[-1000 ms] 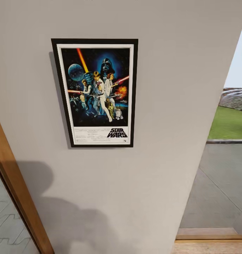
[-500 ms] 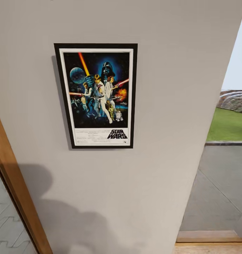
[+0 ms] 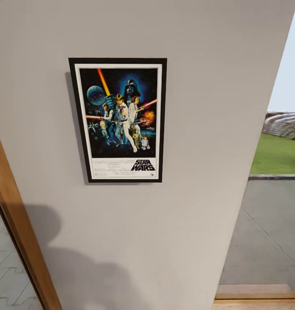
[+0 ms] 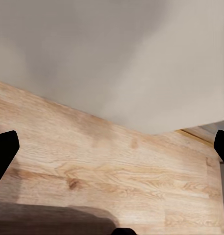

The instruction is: Pick up the poster from the kitchen countertop and hang it on one of the wall nails in the kitchen.

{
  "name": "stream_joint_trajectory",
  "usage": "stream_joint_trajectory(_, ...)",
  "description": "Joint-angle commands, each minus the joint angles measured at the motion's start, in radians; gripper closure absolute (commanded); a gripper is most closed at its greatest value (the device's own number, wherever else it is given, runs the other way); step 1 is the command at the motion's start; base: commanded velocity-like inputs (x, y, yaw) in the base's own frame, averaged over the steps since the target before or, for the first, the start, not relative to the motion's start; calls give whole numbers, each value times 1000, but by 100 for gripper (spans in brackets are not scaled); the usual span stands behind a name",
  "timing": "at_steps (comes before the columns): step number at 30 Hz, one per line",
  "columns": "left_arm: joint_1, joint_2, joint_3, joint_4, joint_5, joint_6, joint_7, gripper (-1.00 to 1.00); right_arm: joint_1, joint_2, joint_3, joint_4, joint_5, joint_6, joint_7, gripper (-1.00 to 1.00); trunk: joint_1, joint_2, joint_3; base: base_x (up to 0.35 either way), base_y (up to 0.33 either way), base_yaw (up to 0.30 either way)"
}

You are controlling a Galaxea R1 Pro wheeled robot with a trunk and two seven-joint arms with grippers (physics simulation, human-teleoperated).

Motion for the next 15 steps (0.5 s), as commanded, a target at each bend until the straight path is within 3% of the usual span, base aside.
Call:
stream_joint_trajectory(1, 0, 0, -8, 1, 5, -6, -1, -100, 0, 1, 7, 5, -10, -3, -13, -100, 0, -1, 0, 0, 0, 0)
stream_joint_trajectory(4, 0, -1, -8, 1, 5, -5, -1, -100, 0, 4, 6, 26, -10, -3, -77, -100, 0, -1, 0, 0, 0, 0)
stream_joint_trajectory(15, 0, -2, -8, 1, 6, -5, 0, -100, 0, 7, 7, 34, -11, -5, -100, -100, 0, -1, 0, 0, 0, 0)
